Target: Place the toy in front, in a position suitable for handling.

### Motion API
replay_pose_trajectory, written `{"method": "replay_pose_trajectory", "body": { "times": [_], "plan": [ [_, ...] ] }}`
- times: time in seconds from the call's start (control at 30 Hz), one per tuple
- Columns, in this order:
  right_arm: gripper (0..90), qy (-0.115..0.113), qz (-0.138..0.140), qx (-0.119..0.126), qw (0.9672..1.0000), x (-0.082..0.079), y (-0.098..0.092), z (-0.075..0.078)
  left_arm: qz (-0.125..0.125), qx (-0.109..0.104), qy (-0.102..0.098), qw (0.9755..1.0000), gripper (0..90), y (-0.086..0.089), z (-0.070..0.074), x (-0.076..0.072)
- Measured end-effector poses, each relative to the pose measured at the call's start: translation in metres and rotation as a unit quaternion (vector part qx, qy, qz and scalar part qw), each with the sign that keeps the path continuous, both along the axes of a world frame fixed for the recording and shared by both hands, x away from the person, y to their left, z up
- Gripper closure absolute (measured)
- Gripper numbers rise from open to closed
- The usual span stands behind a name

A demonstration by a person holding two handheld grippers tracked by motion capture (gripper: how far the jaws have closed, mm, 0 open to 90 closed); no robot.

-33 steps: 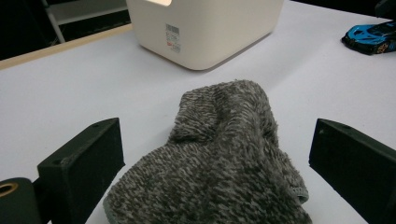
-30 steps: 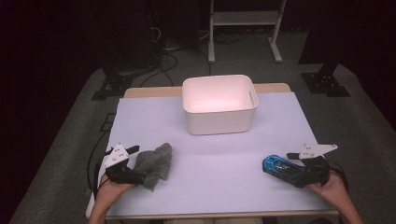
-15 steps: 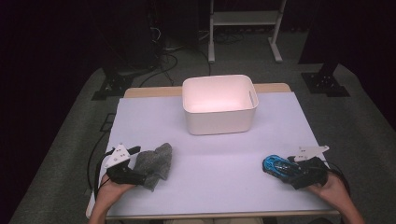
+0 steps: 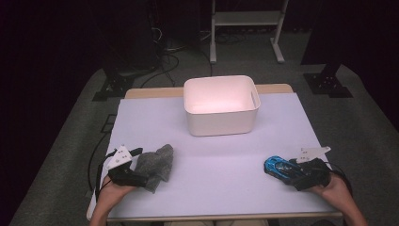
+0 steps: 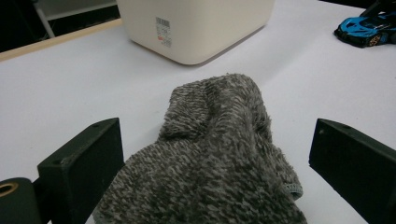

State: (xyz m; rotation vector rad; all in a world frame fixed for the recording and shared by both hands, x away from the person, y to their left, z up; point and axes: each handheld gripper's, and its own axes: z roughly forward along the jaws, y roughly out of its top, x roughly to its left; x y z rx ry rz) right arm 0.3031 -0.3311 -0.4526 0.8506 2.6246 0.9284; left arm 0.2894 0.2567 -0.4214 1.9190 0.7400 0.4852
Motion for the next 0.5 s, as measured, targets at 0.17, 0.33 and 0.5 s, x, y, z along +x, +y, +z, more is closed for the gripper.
{"method": "replay_pose_trajectory", "body": {
  "times": [0.17, 0.33, 0.5],
  "plan": [
    [18.5, 0.003, -0.003, 0.0, 1.0, 0.0, 0.0004, 0.0003, 0.001, -0.002, 0.0, 1.0, 2.2, 0.0, 0.0002, -0.0002],
    [19.1, 0.006, -0.004, 0.003, 1.0, 0.0002, 0.0001, 0.0007, 0.0, -0.003, 0.0, 1.0, 2.1, 0.0005, 0.0001, -0.0001],
    [26.9, -0.004, -0.005, 0.009, 0.9999, -0.0009, -0.0006, 0.004, 0.0, -0.003, 0.002, 1.0, 2.2, 0.0008, -0.0005, 0.0004]
  ]
}}
